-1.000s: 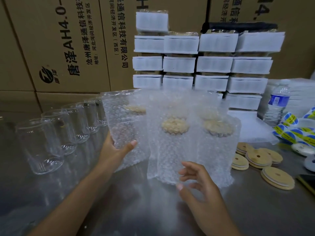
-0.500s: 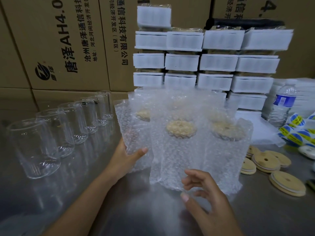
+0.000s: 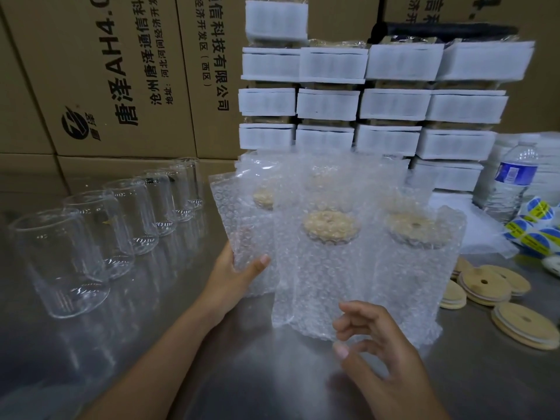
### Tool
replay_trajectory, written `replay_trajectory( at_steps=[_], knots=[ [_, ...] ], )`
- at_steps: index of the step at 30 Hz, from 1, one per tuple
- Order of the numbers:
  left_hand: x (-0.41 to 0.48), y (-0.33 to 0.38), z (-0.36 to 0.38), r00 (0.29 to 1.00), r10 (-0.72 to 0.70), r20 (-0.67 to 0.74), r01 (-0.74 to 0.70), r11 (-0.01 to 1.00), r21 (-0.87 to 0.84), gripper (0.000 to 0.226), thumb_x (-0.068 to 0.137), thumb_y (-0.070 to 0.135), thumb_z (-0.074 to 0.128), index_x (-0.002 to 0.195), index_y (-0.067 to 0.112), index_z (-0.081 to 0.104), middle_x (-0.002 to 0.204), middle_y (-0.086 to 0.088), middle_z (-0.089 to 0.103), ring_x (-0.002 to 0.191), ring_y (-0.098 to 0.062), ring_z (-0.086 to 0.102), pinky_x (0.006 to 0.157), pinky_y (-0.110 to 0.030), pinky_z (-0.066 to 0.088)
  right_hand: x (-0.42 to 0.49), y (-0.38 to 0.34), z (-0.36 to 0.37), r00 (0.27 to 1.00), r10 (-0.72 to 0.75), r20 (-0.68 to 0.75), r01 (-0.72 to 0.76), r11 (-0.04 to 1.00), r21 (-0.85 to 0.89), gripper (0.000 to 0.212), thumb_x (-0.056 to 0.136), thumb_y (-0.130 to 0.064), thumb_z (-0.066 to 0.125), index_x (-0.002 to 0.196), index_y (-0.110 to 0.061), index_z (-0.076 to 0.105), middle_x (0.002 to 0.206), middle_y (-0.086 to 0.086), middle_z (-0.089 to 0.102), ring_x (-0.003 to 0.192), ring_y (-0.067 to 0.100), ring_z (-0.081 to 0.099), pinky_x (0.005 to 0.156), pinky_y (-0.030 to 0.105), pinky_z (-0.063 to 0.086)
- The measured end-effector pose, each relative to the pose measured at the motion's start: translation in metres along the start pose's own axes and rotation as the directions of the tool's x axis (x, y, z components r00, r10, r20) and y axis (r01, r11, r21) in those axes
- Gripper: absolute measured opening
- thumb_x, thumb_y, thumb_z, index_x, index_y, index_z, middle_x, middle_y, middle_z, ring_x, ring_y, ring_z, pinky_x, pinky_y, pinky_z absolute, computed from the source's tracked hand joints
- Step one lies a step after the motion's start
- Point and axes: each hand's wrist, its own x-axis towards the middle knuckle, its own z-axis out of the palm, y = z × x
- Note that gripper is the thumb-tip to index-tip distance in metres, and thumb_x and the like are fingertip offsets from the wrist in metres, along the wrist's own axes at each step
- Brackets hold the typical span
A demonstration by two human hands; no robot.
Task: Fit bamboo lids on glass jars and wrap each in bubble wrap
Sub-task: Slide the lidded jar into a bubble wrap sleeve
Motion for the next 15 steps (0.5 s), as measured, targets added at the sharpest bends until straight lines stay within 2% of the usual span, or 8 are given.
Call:
replay_trajectory(
  at_steps=[2, 6, 12, 15],
  knots=[
    [0.0, -0.002, -0.004, 1.0, -0.012, 0.025, 0.011, 1.0, 0.023, 0.091, 0.065, 0.054, 0.072, 0.144, 0.023, 0.039, 0.14, 0.008, 0.051, 0.129, -0.007, 0.047, 0.108, -0.031, 0.038, 0.0, 0.0, 0.0, 1.0, 0.002, 0.003, -0.002, 1.0, 0.0, 0.049, 0.068, -0.023, 0.068, 0.103, -0.056, 0.056, 0.091, -0.016, 0.066, 0.085, 0.009, 0.064, 0.074, 0.024, 0.049],
    [0.0, -0.003, -0.009, 0.997, -0.059, 0.054, 0.057, 0.997, 0.044, 0.102, 0.054, 0.067, 0.078, 0.14, 0.026, 0.042, 0.132, 0.011, 0.058, 0.122, -0.005, 0.054, 0.103, -0.031, 0.044, 0.0, 0.001, 0.0, 1.0, 0.006, 0.001, -0.006, 1.0, 0.001, 0.05, 0.068, -0.023, 0.067, 0.105, -0.054, 0.056, 0.091, -0.016, 0.067, 0.085, 0.01, 0.064, 0.075, 0.027, 0.05],
    [-0.003, -0.003, -0.012, 0.998, -0.047, 0.029, 0.048, 0.999, -0.024, 0.087, 0.057, 0.056, 0.084, 0.132, 0.028, 0.049, 0.125, 0.013, 0.063, 0.116, -0.002, 0.058, 0.098, -0.027, 0.046, -0.001, -0.002, 0.0, 1.0, 0.028, 0.003, -0.028, 0.999, 0.027, 0.037, 0.075, -0.031, 0.071, 0.103, -0.052, 0.058, 0.1, -0.008, 0.067, 0.087, 0.01, 0.064, 0.078, 0.028, 0.05],
    [-0.006, 0.003, -0.016, 0.999, -0.038, -0.03, 0.034, 0.994, -0.107, 0.081, 0.059, 0.045, 0.08, 0.13, 0.025, 0.046, 0.129, 0.01, 0.058, 0.12, -0.006, 0.055, 0.102, -0.029, 0.044, -0.001, -0.003, 0.0, 0.999, 0.053, -0.011, -0.052, 0.998, 0.039, 0.039, 0.073, -0.029, 0.069, 0.1, -0.054, 0.057, 0.1, -0.01, 0.067, 0.086, 0.009, 0.064, 0.076, 0.024, 0.049]
  ],
)
